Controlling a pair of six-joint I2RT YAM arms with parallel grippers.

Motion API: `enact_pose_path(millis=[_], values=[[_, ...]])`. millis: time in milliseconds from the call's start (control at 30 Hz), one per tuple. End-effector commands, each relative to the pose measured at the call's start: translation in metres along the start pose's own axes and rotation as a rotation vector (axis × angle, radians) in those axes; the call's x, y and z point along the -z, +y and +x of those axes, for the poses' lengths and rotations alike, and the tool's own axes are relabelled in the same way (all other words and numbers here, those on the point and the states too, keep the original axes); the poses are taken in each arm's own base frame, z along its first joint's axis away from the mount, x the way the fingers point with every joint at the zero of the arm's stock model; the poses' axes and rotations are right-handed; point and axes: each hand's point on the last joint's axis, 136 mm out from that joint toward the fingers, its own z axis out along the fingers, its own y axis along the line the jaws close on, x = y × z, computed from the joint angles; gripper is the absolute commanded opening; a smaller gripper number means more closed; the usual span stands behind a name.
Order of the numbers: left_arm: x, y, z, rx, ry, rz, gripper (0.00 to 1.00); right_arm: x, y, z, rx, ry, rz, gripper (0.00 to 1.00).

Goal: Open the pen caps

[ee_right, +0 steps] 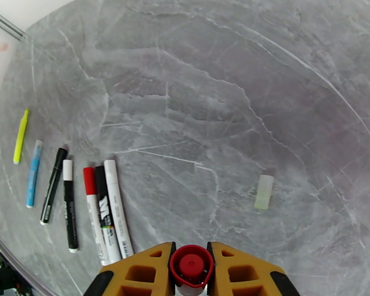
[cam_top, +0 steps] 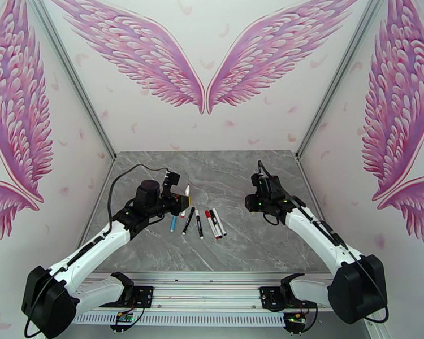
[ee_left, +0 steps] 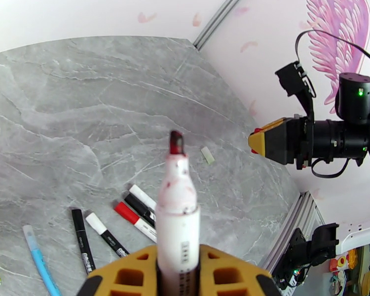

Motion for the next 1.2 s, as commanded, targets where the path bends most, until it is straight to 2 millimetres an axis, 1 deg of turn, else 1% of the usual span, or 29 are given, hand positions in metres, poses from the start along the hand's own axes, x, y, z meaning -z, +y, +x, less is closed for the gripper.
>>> enact_pose_path(millis=[0, 167, 433, 567, 667, 700, 800, 867, 933, 1067, 1167], values=[[0.006, 0.001, 0.004, 0.005, 0.003, 0.015, 0.00, 0.001, -0.011, -0.011, 0.021, -0.006, 0.047, 0.23], [0.011, 0.004, 0.003, 0.001, -0.007, 0.006, 0.00, -0.008, -0.020, -0.017, 0.017, 0.009, 0.067, 0.22], [0.012, 0.009, 0.008, 0.012, -0.016, -0.005, 0.00, -0.029, -0.028, -0.018, 0.038, 0.085, 0.091, 0.22], [0.013, 0.011, 0.009, 0.008, -0.019, -0.012, 0.00, -0.045, -0.029, -0.019, 0.040, 0.121, 0.091, 0.22], [0.014, 0.011, 0.010, 0.003, -0.016, -0.017, 0.00, -0.058, -0.020, -0.016, 0.046, 0.165, 0.041, 0.23], [0.015, 0.011, 0.010, 0.002, -0.016, -0.019, 0.00, -0.062, -0.022, -0.014, 0.047, 0.180, 0.053, 0.23], [0.018, 0.012, 0.011, -0.004, -0.015, -0.028, 0.00, -0.072, -0.039, -0.003, 0.041, 0.230, 0.140, 0.22], [0.019, 0.013, 0.012, -0.006, -0.016, -0.035, 0.00, -0.076, -0.045, 0.006, 0.042, 0.263, 0.166, 0.22], [0.019, 0.014, 0.012, -0.007, -0.016, -0.036, 0.00, -0.078, -0.047, 0.012, 0.043, 0.283, 0.175, 0.22], [0.018, 0.015, 0.015, -0.004, -0.009, -0.038, 0.00, -0.077, -0.072, 0.021, 0.004, 0.300, 0.259, 0.22], [0.017, 0.016, 0.016, -0.003, -0.005, -0.038, 0.00, -0.079, -0.079, 0.024, -0.017, 0.313, 0.257, 0.22]])
